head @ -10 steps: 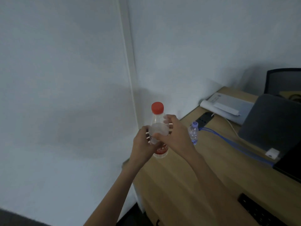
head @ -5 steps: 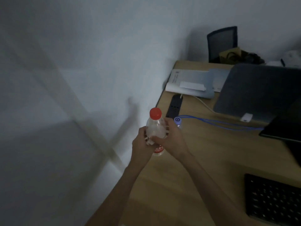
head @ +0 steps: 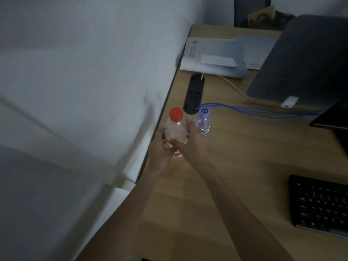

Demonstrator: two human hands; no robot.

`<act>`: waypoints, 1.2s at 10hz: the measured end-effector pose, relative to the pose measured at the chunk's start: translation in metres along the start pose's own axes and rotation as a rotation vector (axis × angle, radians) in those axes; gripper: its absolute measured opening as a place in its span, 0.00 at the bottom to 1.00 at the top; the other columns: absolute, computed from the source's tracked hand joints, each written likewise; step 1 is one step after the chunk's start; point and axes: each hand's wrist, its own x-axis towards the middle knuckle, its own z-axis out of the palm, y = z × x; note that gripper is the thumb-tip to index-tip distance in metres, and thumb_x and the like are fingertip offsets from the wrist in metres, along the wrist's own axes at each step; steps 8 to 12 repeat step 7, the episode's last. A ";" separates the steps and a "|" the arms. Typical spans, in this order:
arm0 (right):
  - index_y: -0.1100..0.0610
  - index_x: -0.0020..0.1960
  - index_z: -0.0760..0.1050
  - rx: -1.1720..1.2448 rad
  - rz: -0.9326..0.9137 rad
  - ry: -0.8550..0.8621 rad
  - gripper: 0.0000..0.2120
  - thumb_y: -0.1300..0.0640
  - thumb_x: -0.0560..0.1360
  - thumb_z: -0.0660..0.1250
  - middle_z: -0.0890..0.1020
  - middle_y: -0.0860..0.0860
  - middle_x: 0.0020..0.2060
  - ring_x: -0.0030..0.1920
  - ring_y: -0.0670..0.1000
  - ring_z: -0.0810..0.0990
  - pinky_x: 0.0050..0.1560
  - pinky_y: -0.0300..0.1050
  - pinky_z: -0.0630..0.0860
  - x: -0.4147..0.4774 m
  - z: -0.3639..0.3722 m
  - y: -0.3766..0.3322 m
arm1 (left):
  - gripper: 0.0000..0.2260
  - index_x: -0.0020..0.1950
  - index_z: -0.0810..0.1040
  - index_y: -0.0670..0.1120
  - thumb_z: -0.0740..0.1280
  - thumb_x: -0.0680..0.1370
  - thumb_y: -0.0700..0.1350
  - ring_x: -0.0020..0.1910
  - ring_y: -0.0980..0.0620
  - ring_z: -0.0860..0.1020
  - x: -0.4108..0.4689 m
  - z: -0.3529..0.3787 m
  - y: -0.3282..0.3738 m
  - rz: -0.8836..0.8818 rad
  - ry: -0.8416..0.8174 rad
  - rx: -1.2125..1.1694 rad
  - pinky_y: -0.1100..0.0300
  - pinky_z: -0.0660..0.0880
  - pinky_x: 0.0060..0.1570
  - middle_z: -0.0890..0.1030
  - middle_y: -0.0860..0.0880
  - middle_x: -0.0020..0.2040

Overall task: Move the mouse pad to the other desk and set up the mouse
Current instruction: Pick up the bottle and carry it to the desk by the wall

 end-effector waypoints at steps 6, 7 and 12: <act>0.56 0.73 0.53 -0.012 0.027 -0.004 0.40 0.57 0.67 0.71 0.67 0.54 0.69 0.67 0.53 0.67 0.57 0.38 0.64 0.009 -0.003 0.001 | 0.29 0.68 0.65 0.47 0.70 0.70 0.38 0.52 0.57 0.71 0.010 0.004 0.007 0.054 -0.051 -0.038 0.85 0.63 0.34 0.72 0.55 0.56; 0.55 0.72 0.56 0.015 0.004 0.010 0.38 0.57 0.67 0.71 0.68 0.53 0.68 0.66 0.51 0.68 0.58 0.41 0.67 -0.005 -0.018 -0.007 | 0.31 0.71 0.62 0.48 0.70 0.71 0.41 0.57 0.58 0.69 -0.001 -0.008 0.011 0.011 -0.059 -0.064 0.82 0.64 0.43 0.69 0.57 0.58; 0.55 0.72 0.56 0.015 0.004 0.010 0.38 0.57 0.67 0.71 0.68 0.53 0.68 0.66 0.51 0.68 0.58 0.41 0.67 -0.005 -0.018 -0.007 | 0.31 0.71 0.62 0.48 0.70 0.71 0.41 0.57 0.58 0.69 -0.001 -0.008 0.011 0.011 -0.059 -0.064 0.82 0.64 0.43 0.69 0.57 0.58</act>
